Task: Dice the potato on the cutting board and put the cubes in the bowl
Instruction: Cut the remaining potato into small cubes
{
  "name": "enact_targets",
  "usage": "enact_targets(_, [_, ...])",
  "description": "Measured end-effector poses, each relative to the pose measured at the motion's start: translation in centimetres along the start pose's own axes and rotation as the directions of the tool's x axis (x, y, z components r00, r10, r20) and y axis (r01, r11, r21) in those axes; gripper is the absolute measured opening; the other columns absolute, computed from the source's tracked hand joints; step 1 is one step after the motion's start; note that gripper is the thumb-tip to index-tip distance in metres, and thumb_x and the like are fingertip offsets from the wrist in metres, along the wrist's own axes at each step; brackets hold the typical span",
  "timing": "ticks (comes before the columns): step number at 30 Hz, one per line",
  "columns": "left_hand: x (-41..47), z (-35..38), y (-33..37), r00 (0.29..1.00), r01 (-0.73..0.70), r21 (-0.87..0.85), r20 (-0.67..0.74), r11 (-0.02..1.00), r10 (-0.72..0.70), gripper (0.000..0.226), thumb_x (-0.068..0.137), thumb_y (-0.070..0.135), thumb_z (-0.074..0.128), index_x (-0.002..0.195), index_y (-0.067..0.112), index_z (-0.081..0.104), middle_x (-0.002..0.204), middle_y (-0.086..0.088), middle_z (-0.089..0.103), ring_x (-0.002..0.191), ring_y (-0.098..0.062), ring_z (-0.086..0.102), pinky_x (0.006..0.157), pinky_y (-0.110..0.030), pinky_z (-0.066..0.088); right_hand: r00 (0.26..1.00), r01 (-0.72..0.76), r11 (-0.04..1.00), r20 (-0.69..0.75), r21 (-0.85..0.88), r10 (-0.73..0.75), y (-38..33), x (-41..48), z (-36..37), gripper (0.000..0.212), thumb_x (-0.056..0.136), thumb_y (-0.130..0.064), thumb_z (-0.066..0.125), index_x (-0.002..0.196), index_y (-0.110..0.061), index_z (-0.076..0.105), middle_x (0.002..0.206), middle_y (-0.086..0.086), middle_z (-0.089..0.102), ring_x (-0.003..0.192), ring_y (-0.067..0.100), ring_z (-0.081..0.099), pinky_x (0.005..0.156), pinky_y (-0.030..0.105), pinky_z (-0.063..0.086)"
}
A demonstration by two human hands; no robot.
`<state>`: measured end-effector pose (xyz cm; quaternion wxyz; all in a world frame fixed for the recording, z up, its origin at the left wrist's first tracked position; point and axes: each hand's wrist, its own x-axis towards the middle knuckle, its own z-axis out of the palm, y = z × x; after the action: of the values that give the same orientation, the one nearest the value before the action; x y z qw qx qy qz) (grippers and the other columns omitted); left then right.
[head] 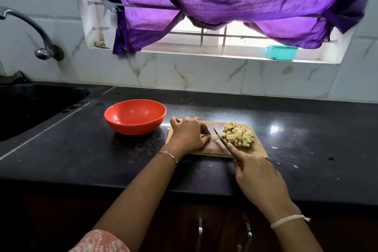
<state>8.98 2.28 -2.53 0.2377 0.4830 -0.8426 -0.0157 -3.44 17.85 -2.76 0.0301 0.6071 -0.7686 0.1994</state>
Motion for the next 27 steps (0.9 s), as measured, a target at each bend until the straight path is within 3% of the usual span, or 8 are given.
enact_targets(7, [0.1,0.1,-0.1,1.0,-0.023,-0.002,0.006,1.0,0.023,0.019,0.088,0.043,0.06,0.101,0.035,0.072,0.113,0.014,0.06,0.115,-0.011,0.049,0.099,-0.044,0.019,1.0,0.023,0.986,-0.001,-0.163,-0.023,-1.2,0.3,0.8,0.06,0.098,-0.021,0.039,0.15,-0.043,0.019,0.113,0.0,0.063,0.1,0.02,0.062,0.074,0.033,0.049])
enact_targets(12, [0.2,0.3,-0.2,0.999,-0.032,-0.013,0.001,0.999,0.032,0.018,0.088,0.044,0.061,0.1,0.035,0.072,0.11,0.014,0.06,0.113,-0.01,0.05,0.099,-0.045,0.02,0.996,0.086,0.973,0.019,-0.213,-0.084,-2.3,1.4,0.5,0.057,0.096,-0.01,0.035,0.149,-0.031,0.03,0.115,0.001,0.063,0.103,0.023,0.062,0.075,0.033,0.048])
enact_targets(16, [0.1,0.4,-0.3,0.999,-0.031,-0.012,-0.011,0.999,0.03,0.019,0.088,0.044,0.061,0.099,0.036,0.073,0.108,0.014,0.061,0.112,-0.009,0.051,0.1,-0.045,0.021,0.998,0.058,0.984,0.003,-0.169,-0.059,-1.7,2.0,0.5,0.06,0.094,-0.009,0.037,0.148,-0.034,0.031,0.115,0.001,0.064,0.105,0.023,0.061,0.082,0.035,0.049])
enact_targets(22, [-0.5,0.3,-0.1,0.996,-0.005,0.081,-0.092,0.997,0.012,0.021,0.087,0.05,0.06,0.099,0.037,0.072,0.109,0.013,0.062,0.112,-0.012,0.052,0.097,-0.044,0.02,0.995,-0.03,0.999,-0.097,-0.012,0.029,-1.2,0.6,1.4,0.065,0.095,-0.015,0.042,0.147,-0.049,0.023,0.116,0.005,0.059,0.097,0.024,0.062,0.075,0.036,0.051])
enact_targets(27, [-0.5,0.3,-0.2,0.993,0.029,0.093,-0.118,0.995,-0.018,0.026,0.084,0.056,0.061,0.095,0.035,0.073,0.104,0.012,0.063,0.111,-0.013,0.053,0.093,-0.044,0.02,0.995,0.019,1.0,-0.095,0.006,-0.019,-1.0,-0.4,1.1,0.056,0.1,-0.026,0.037,0.147,-0.052,0.019,0.113,0.003,0.064,0.101,0.023,0.062,0.074,0.034,0.047])
